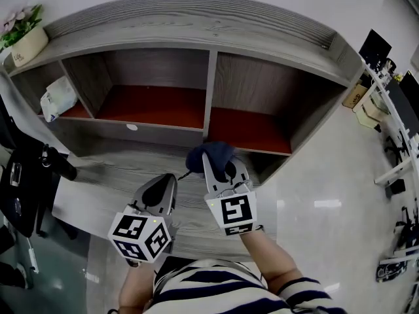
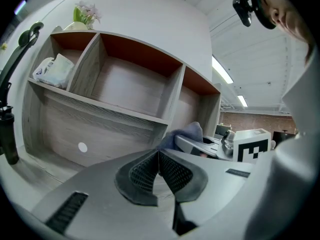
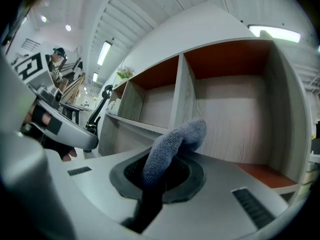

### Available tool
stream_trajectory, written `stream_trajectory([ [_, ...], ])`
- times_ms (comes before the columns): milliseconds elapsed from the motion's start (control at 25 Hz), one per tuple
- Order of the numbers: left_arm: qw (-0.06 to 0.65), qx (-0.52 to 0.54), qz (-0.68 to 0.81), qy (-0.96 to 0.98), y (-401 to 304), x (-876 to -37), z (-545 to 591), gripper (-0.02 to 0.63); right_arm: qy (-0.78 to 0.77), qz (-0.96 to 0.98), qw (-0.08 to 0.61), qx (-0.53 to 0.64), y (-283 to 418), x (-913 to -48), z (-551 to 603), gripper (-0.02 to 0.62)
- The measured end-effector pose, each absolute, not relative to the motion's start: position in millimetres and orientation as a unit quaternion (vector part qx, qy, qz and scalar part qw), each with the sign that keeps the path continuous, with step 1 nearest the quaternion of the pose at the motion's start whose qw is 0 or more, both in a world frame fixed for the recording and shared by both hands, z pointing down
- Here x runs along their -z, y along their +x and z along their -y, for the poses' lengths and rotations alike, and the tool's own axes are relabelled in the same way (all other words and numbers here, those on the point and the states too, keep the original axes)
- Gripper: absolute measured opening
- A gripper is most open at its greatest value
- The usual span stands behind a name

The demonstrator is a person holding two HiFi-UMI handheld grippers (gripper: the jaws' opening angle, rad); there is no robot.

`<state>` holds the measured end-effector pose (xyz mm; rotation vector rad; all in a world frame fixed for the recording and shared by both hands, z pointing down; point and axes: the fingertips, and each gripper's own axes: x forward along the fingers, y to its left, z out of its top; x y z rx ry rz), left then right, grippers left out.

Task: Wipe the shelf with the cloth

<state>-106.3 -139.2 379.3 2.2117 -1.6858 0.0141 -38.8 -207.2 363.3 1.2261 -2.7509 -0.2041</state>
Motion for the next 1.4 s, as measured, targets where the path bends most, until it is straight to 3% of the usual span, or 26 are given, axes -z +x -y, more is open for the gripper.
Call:
stream_trajectory([
  [360,0.181,-0.007,0.593,0.785,-107,-380,141,0.018,0.430,0.889,0.118,0.103,-30,-381,227,0.044],
  [1400,0.182,-0.022,0.511,0.840,-43,-382,168,0.018,0.579,0.799,0.140,0.083,131,-380,246,0.044],
])
